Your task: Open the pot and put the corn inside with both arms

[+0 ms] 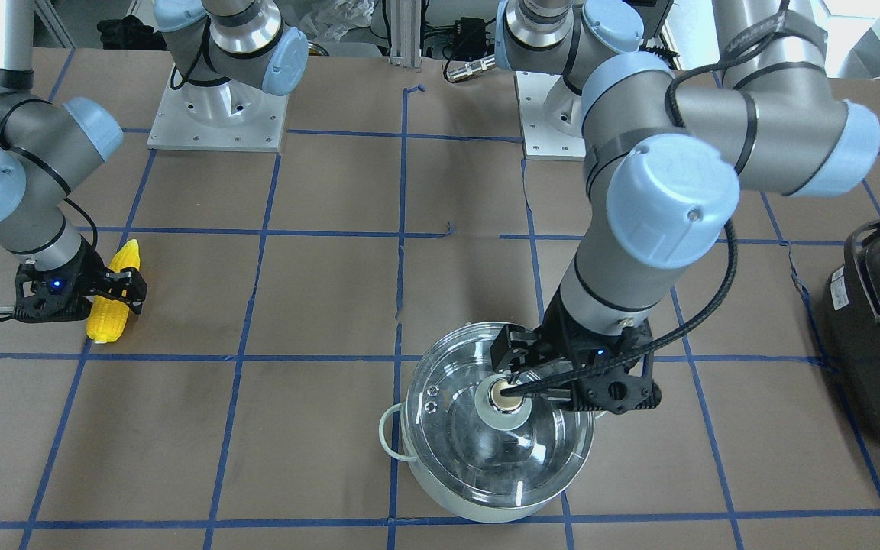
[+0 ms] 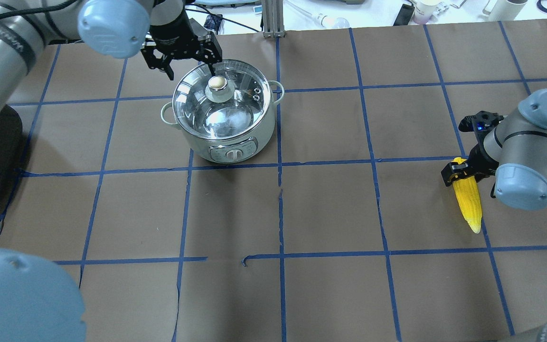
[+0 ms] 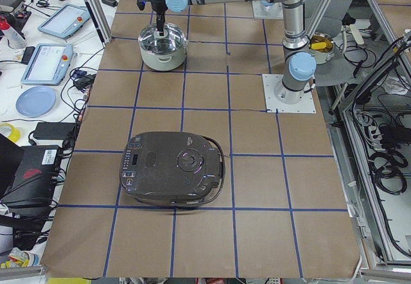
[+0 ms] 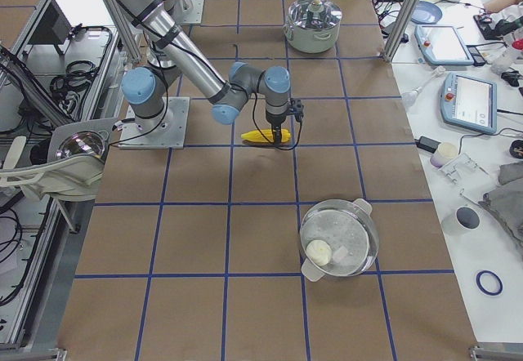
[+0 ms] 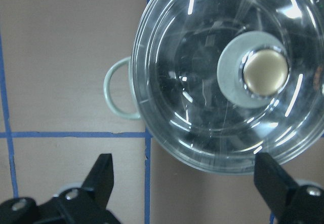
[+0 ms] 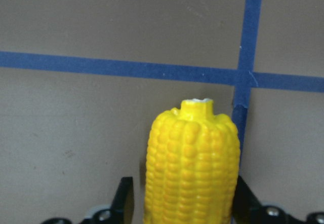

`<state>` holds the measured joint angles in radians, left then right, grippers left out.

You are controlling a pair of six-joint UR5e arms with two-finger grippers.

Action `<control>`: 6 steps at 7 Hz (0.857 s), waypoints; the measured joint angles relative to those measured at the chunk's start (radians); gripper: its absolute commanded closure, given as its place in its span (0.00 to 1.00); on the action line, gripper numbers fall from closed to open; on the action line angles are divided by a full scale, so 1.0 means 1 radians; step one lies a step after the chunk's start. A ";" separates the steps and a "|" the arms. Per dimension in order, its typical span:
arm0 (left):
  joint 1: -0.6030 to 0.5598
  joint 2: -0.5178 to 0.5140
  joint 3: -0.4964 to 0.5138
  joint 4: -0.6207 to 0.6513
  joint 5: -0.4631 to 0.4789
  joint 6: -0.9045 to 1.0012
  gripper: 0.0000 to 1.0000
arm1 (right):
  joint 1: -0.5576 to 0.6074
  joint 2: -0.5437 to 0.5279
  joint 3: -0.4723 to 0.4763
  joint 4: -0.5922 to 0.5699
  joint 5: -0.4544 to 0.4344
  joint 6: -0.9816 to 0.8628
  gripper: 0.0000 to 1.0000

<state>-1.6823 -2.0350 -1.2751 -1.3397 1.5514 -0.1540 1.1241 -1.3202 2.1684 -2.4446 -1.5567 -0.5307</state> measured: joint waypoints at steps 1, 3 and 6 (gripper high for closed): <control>-0.020 -0.042 0.021 0.013 0.001 -0.011 0.00 | 0.000 -0.003 0.000 0.002 -0.002 0.000 0.65; -0.033 -0.066 0.010 0.020 0.001 -0.006 0.60 | 0.003 -0.019 -0.010 0.007 0.003 0.009 0.67; -0.037 -0.058 -0.019 0.036 -0.003 -0.015 1.00 | 0.093 -0.061 -0.208 0.213 0.037 0.072 0.70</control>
<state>-1.7192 -2.0928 -1.2943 -1.3039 1.5480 -0.1690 1.2174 -1.3814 1.9607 -2.2321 -1.5197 -0.4592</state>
